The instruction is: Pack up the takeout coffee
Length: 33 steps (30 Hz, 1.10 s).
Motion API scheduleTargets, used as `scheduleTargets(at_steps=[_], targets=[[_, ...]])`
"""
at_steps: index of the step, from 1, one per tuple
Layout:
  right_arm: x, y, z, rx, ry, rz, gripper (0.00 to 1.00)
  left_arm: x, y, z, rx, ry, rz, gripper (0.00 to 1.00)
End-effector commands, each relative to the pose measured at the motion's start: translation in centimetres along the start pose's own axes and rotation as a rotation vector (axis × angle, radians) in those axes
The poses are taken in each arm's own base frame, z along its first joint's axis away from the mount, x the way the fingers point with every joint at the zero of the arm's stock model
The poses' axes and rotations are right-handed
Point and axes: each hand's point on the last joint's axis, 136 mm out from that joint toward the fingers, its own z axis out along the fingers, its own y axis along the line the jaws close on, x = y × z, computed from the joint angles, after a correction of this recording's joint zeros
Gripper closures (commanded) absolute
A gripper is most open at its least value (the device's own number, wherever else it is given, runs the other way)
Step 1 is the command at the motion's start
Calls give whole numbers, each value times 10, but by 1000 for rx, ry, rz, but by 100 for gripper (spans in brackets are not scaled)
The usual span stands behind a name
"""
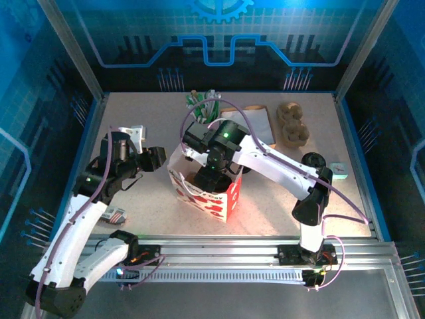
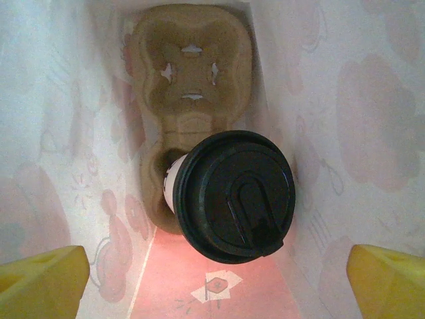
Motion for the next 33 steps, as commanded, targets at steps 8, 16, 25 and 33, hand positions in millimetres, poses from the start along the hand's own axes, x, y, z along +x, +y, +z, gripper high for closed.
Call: scheduleTargets(at_steps=[8, 16, 25, 33], targets=[[2, 4, -22, 23, -30, -9, 0, -1, 1, -1, 2, -14, 11, 47], [0, 4, -35, 33, -60, -8, 0, 0, 2, -1, -1, -13, 13, 46], [1, -1, -45, 49, -87, 4, 0, 0, 2, -1, -1, -14, 13, 46], [5, -5, -56, 68, -110, 14, 13, -1, 2, -1, -4, -14, 14, 46]])
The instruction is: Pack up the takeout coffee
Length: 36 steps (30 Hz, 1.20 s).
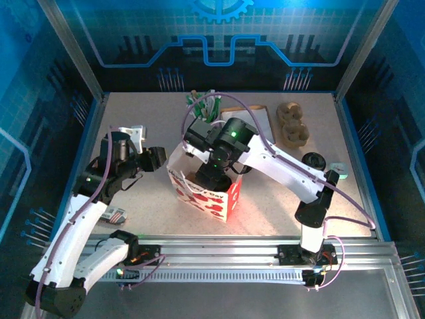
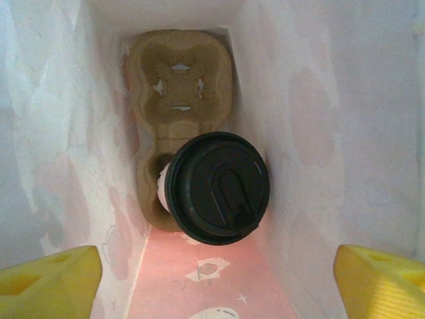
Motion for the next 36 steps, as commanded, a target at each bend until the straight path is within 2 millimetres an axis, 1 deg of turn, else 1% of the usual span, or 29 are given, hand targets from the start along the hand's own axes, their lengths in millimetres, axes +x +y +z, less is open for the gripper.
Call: scheduleTargets(at_steps=[1, 9, 13, 15, 16, 18, 19, 21, 23, 24, 30, 36], targets=[[6, -3, -24, 15, -43, 7, 17, 0, 2, -1, -6, -12, 14, 46], [6, -8, -32, 17, -68, 20, 32, 0, 3, -1, -9, -14, 15, 46], [8, -9, -35, 12, -71, 28, 49, 0, 3, -1, -5, -15, 15, 46], [11, -10, -34, 10, -62, 30, 60, 0, 3, -1, -5, -15, 16, 46], [13, -10, -33, 11, -57, 31, 64, 0, 3, 0, -5, -13, 15, 46], [16, -9, -30, -2, -47, 35, 76, 0, 2, -1, -3, -15, 15, 46], [17, -10, -28, -2, -42, 37, 79, 0, 2, -1, -3, -16, 15, 46], [20, -10, -22, -12, -27, 43, 83, 0, 2, -1, -3, -15, 15, 46], [22, -8, -15, -26, -10, 42, 90, 0, 2, -1, -4, -14, 15, 46], [23, -7, -12, -29, -6, 43, 92, 1, 2, -1, -4, -13, 15, 46], [24, -1, 3, -70, 20, 48, 98, 0, 2, 0, -2, -14, 15, 46], [30, 3, 19, -91, 48, 53, 99, 0, 2, -1, -4, -17, 19, 46]])
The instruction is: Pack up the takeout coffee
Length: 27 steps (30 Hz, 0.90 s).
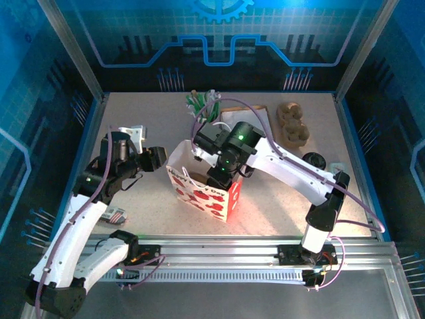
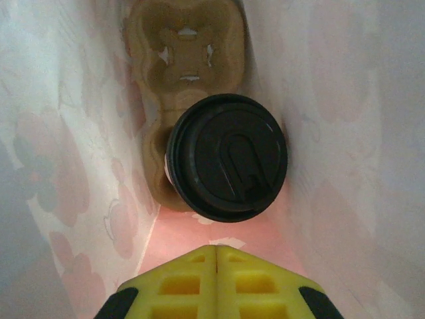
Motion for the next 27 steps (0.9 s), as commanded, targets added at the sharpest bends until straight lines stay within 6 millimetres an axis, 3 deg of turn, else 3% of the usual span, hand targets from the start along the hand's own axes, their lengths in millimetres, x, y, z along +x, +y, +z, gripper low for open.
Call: scheduleTargets(at_steps=[1, 27], targets=[[2, 2, 3, -33, -6, 14, 99, 0, 3, -1, -4, -19, 18, 46], [11, 3, 34, -64, 29, 37, 100, 1, 4, -2, -12, -18, 19, 46]])
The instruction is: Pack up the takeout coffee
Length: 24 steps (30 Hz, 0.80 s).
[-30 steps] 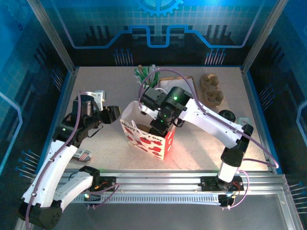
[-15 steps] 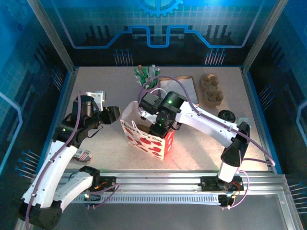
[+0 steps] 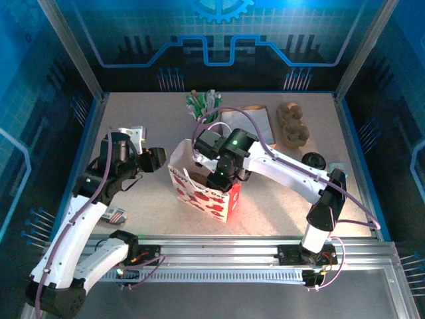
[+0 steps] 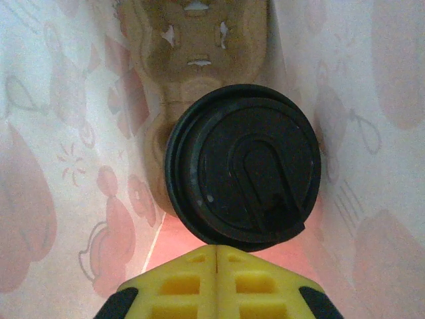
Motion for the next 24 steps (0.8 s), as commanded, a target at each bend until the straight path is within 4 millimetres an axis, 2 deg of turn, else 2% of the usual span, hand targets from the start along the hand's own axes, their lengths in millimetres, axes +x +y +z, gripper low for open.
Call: scheduleTargets(at_steps=[1, 24], targets=[[3, 0, -2, -20, -13, 18, 100, -1, 4, -1, -11, -18, 19, 46], [4, -9, 21, -46, 32, 52, 100, 0, 4, 0, -14, -13, 20, 46]])
